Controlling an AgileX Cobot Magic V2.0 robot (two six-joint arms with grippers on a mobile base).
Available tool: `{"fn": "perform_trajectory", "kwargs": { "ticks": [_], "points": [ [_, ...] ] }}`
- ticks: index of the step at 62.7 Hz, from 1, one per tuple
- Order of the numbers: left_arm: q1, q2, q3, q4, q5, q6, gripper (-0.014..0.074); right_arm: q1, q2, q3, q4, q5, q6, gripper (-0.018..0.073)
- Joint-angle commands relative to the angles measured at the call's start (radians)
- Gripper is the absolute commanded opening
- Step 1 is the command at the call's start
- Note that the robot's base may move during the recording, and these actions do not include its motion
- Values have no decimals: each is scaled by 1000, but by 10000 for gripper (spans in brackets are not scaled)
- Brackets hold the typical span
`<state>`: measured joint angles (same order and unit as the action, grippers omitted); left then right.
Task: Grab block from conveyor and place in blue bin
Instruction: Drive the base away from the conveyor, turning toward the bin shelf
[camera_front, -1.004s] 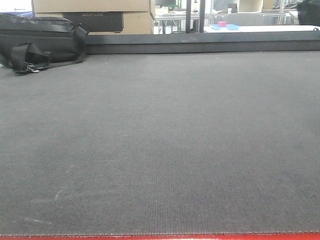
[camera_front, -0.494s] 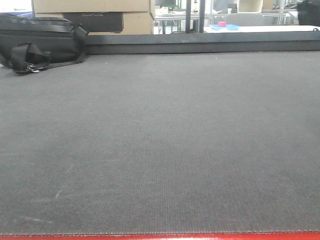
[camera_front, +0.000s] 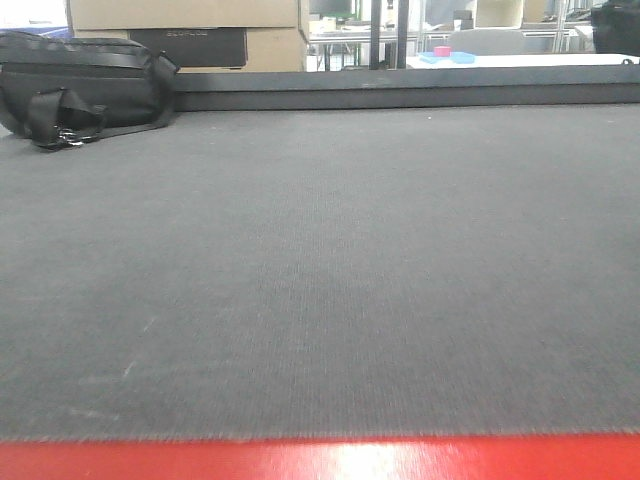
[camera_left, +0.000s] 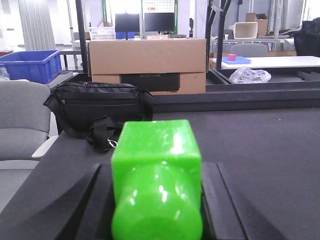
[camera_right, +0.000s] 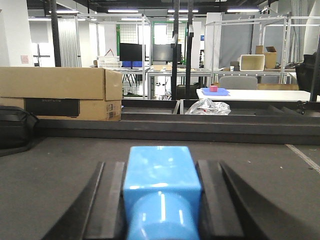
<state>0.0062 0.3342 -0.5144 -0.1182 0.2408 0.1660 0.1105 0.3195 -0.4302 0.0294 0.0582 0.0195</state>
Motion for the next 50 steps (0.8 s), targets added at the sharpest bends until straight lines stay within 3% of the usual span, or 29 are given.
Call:
{"fn": "perform_trajectory", "kwargs": {
  "ticks": [1,50],
  "points": [
    [1,-7,1,-9,-18,0,-111,2,-4,2,-5,-13,-4,-162],
    [1,-19,1,-9,-20,0,-111,2,-4,2,-5,-13,-4,-162]
  ]
}}
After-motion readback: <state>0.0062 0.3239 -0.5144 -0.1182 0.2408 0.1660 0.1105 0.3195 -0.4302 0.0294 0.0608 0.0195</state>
